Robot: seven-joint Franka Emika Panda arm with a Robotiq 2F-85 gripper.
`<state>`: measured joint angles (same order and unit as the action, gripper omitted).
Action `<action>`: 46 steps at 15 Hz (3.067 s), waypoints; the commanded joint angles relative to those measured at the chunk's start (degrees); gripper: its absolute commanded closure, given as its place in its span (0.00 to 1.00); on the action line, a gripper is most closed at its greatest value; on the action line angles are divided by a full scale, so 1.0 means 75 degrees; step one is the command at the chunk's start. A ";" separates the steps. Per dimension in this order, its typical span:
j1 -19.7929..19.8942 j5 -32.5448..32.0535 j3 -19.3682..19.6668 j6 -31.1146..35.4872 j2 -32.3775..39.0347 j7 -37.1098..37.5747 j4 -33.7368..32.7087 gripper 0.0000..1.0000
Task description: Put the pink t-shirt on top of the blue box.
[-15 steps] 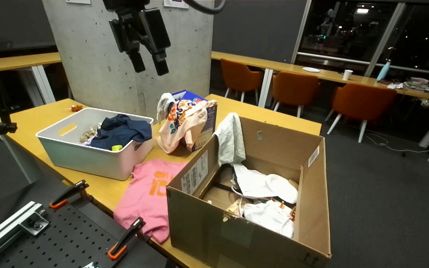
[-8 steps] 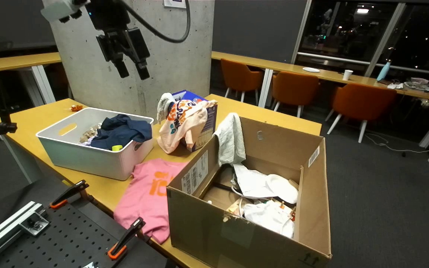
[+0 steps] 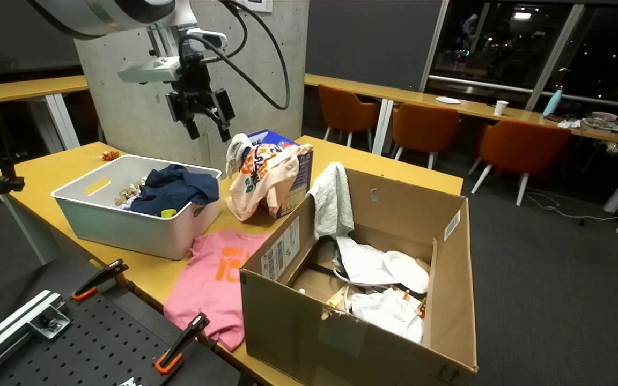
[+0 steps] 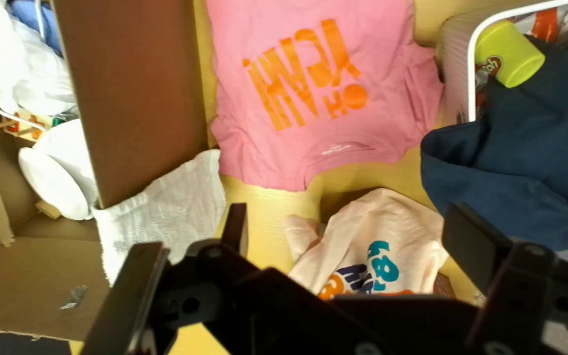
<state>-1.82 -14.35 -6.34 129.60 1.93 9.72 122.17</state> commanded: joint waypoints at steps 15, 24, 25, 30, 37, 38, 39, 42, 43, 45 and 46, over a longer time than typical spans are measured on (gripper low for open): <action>-0.0174 0.1079 0.0443 0.0270 0.3581 -0.0422 -0.1361 0.00; -0.0302 0.1314 0.0625 0.0670 0.5307 -0.0325 -0.2370 0.00; -0.0297 0.1318 0.0618 0.0707 0.5452 -0.0370 -0.2474 0.00; -0.0387 0.1394 0.0611 0.0598 0.6450 -0.0321 -0.3342 0.00; -0.0669 0.1345 0.0793 0.0663 0.7731 0.0023 -0.4787 0.00; -0.0682 0.1348 0.0795 0.0664 0.7868 0.0027 -0.4963 0.00; -0.0684 0.1345 0.0796 0.0668 0.8011 0.0007 -0.5155 0.25; -0.0693 0.1348 0.0798 0.0626 0.8212 -0.0008 -0.5562 0.41; -0.0698 0.1343 0.0807 0.0646 0.8242 0.0002 -0.5643 0.51; -0.0726 0.1333 0.0829 0.0662 0.8222 0.0052 -0.5696 0.64; -0.0745 0.1330 0.0841 0.0673 0.8130 0.0089 -0.5615 0.73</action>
<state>-6.11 -5.26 -1.30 134.84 61.62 9.74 82.16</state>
